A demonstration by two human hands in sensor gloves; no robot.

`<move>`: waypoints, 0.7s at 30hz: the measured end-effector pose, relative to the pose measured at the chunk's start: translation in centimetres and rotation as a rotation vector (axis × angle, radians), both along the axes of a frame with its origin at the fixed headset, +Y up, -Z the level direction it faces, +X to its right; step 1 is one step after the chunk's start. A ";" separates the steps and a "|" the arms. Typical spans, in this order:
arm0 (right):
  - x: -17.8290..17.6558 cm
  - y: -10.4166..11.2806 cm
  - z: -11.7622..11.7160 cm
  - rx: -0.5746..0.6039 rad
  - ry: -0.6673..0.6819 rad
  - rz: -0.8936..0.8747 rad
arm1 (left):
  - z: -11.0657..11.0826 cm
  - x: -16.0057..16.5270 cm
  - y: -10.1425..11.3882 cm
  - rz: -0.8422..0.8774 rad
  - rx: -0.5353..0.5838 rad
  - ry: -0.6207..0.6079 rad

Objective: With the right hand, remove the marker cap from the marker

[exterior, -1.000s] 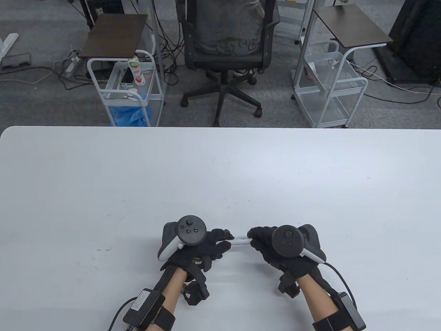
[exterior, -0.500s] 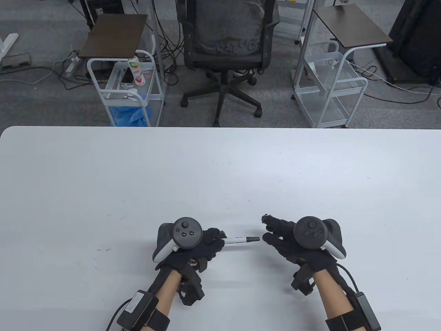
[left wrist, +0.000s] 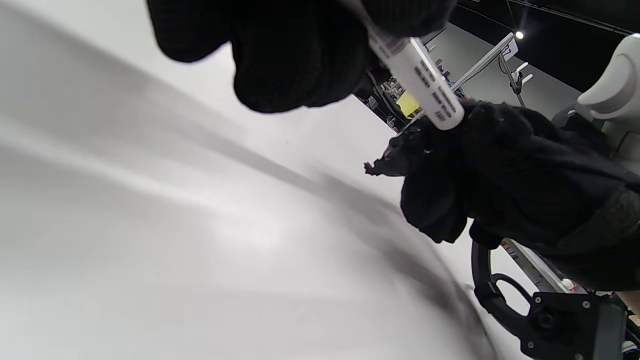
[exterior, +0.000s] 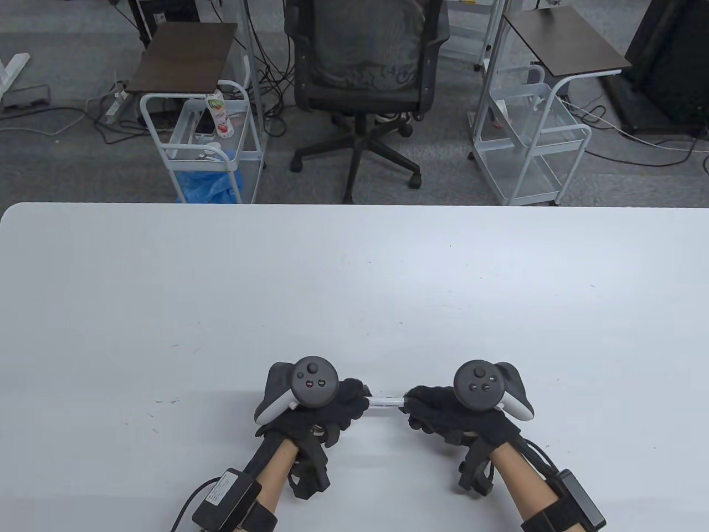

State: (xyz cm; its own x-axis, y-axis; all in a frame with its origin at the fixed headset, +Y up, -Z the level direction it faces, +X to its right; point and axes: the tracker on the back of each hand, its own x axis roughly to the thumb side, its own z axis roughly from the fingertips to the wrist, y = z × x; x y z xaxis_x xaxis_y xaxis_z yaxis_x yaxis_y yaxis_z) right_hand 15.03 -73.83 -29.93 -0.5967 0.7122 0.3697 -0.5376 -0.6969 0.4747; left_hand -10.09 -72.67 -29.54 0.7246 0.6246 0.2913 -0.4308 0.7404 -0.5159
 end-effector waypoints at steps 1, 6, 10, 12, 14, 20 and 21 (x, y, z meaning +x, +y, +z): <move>0.0 0.1 0.0 0.019 -0.006 -0.003 | 0.0 0.1 0.1 -0.004 0.007 -0.008; 0.0 0.7 0.3 0.159 -0.005 0.071 | 0.1 0.4 0.2 -0.024 0.009 -0.037; 0.1 1.4 0.4 0.226 -0.006 0.064 | -0.1 0.1 0.3 0.056 -0.040 -0.015; 0.1 1.9 0.5 0.292 -0.015 0.098 | -0.2 0.0 0.4 0.076 -0.047 -0.007; 0.8 2.2 0.7 0.391 -0.089 0.181 | -0.3 -1.0 0.6 0.030 -0.028 0.048; 4.9 3.0 -0.3 0.395 -0.246 0.171 | -0.9 -4.6 3.6 0.123 0.039 0.140; 4.8 3.0 -0.3 0.388 -0.246 0.192 | -0.8 -4.9 4.2 0.114 0.069 0.167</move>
State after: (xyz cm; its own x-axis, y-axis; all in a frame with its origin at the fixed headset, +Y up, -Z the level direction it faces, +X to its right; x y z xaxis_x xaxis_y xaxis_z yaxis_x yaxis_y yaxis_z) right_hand 19.84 -70.79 -30.19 -0.8065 0.4186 0.4175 -0.4457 -0.8945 0.0359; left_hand -15.00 -68.49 -30.34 0.6922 0.6881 0.2176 -0.5892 0.7129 -0.3802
